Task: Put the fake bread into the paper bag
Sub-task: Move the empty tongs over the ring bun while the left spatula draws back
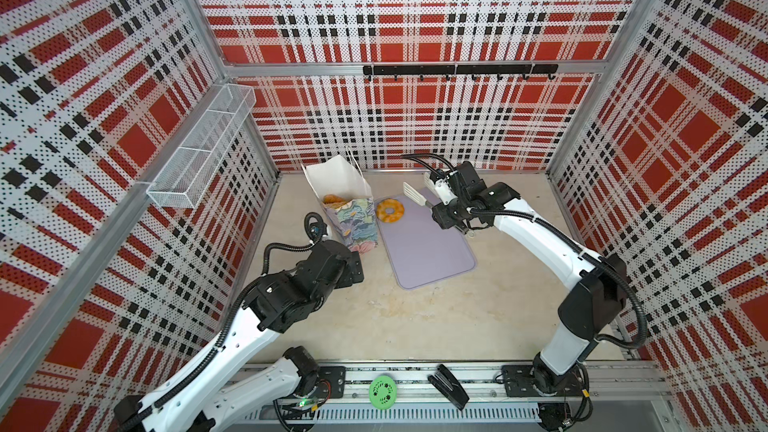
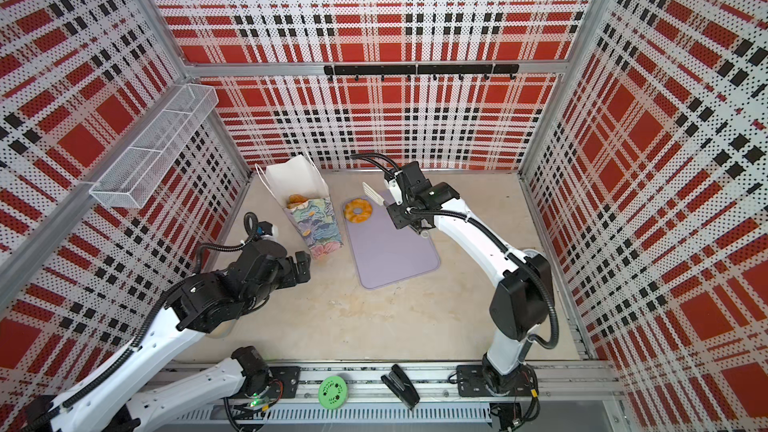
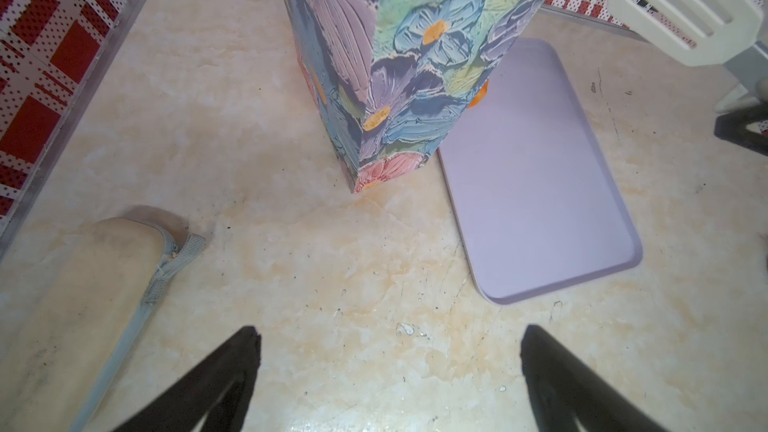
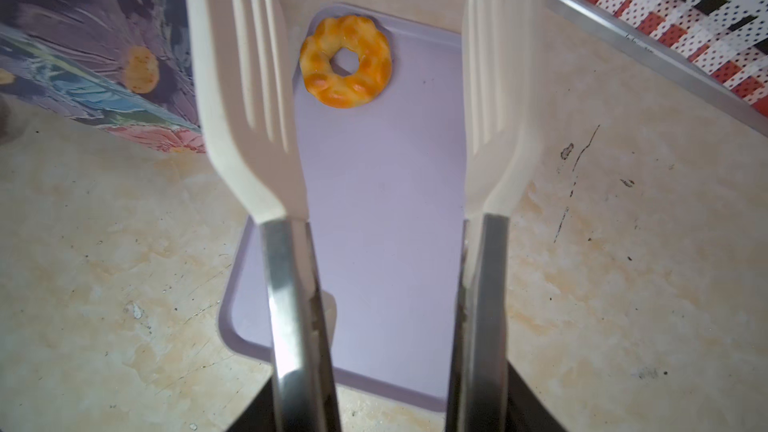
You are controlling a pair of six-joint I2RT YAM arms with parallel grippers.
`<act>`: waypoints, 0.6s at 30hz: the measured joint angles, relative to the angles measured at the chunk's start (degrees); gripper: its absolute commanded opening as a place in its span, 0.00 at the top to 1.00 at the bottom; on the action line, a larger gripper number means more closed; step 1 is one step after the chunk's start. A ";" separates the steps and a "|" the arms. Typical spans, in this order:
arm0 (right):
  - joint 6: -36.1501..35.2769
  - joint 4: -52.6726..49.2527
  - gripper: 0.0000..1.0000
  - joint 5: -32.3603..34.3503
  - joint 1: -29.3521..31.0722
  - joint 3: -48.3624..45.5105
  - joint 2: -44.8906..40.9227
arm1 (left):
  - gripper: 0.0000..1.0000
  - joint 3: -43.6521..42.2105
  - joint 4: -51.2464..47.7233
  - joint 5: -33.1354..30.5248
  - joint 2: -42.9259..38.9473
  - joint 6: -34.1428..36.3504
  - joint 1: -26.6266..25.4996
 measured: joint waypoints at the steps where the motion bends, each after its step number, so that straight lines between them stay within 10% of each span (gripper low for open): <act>1: -0.13 0.04 0.47 -0.04 -0.07 0.09 1.31 | 0.01 -0.59 0.09 -0.11 0.00 -0.37 -0.33; 18: -2.54 -0.31 0.49 -1.20 -0.61 15.85 22.29 | 0.01 -8.72 6.01 0.50 5.53 -6.45 -7.76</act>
